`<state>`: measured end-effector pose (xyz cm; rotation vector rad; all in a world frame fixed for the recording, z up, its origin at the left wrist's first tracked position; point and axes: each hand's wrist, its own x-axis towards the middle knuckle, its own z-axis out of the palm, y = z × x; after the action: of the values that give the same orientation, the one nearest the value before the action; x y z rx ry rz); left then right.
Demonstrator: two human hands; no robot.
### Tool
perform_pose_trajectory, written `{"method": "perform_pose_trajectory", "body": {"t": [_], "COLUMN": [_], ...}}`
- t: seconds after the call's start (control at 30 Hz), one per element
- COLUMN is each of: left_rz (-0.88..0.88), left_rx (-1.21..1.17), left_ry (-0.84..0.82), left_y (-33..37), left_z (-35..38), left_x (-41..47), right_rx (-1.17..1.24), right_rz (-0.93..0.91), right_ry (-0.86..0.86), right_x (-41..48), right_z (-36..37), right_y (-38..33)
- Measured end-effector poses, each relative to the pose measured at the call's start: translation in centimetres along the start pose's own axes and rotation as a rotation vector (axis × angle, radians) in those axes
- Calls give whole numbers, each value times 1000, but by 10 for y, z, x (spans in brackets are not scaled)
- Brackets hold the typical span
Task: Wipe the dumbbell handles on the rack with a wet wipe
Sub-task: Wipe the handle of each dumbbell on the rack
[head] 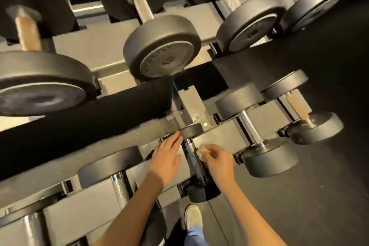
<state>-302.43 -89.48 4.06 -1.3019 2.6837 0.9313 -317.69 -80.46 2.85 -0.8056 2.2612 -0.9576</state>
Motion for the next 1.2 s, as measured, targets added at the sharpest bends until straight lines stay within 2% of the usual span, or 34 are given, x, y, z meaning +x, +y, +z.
{"method": "perform_pose_trajectory", "body": {"t": [0.13,0.4,0.53,0.67,0.77,0.87,1.03,1.2], "left_rz": [22,119,180,236,272,230,244,237], "left_rx": [15,1,-42,-44,-40,-61,-57,-60], "left_ry": [78,158,301,369,365,365,406,415], "left_y": [-6,-26,-37,-39,-38,-33,-26,-22], "left_z": [16,34,53,57,53,50,48,45], "left_x": [-3,5,10,14,13,10,9,10], "right_rx": [-44,-29,0,-44,-49,-25,-49,-44], "right_rz": [-23,-112,-163,-229,-231,-234,-232,-349], "right_ry": [-15,130,117,121,110,101,-32,22], "right_x": [5,26,24,26,31,39,38,47], "right_z": [30,56,55,50,48,46,35,37], "right_y": [14,11,23,27,20,16,27,19]}}
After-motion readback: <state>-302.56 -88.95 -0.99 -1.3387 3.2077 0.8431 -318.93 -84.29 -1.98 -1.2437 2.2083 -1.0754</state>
